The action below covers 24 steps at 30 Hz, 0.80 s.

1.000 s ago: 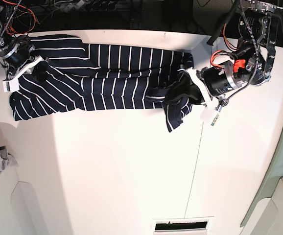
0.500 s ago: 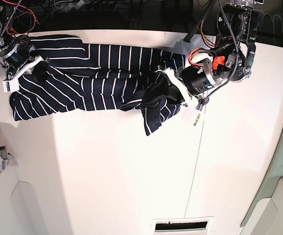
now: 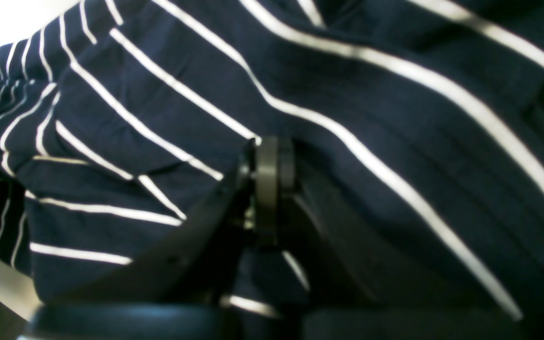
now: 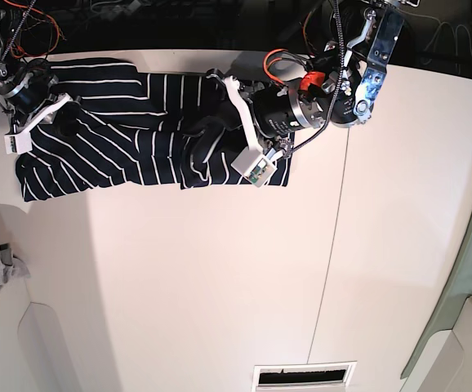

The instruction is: Layout the t-shirt on the table in an organized manner, then fold the t-shirt properly

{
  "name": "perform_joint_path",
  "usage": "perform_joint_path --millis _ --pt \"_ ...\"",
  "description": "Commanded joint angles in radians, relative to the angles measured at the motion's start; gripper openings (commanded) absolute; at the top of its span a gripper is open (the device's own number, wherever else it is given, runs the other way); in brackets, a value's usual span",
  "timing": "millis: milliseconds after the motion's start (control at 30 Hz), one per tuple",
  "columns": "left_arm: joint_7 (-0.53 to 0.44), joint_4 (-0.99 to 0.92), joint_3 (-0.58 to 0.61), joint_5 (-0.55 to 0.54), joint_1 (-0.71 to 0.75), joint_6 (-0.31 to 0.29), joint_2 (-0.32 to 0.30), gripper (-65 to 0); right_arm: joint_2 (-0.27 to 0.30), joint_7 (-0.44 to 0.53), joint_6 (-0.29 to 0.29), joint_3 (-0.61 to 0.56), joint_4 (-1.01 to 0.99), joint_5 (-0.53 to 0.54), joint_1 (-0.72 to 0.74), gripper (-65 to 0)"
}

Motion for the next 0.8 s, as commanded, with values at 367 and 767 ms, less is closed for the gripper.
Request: perform_joint_path --millis 367,767 --pt "-0.023 0.015 0.019 0.03 -0.012 0.019 0.085 -28.7 0.016 0.0 0.003 0.005 0.019 0.008 0.007 -65.0" --pt "-0.023 0.015 -0.153 0.119 -0.009 0.019 0.05 -28.7 0.019 -0.055 -0.006 0.124 0.243 0.022 0.008 -65.0"
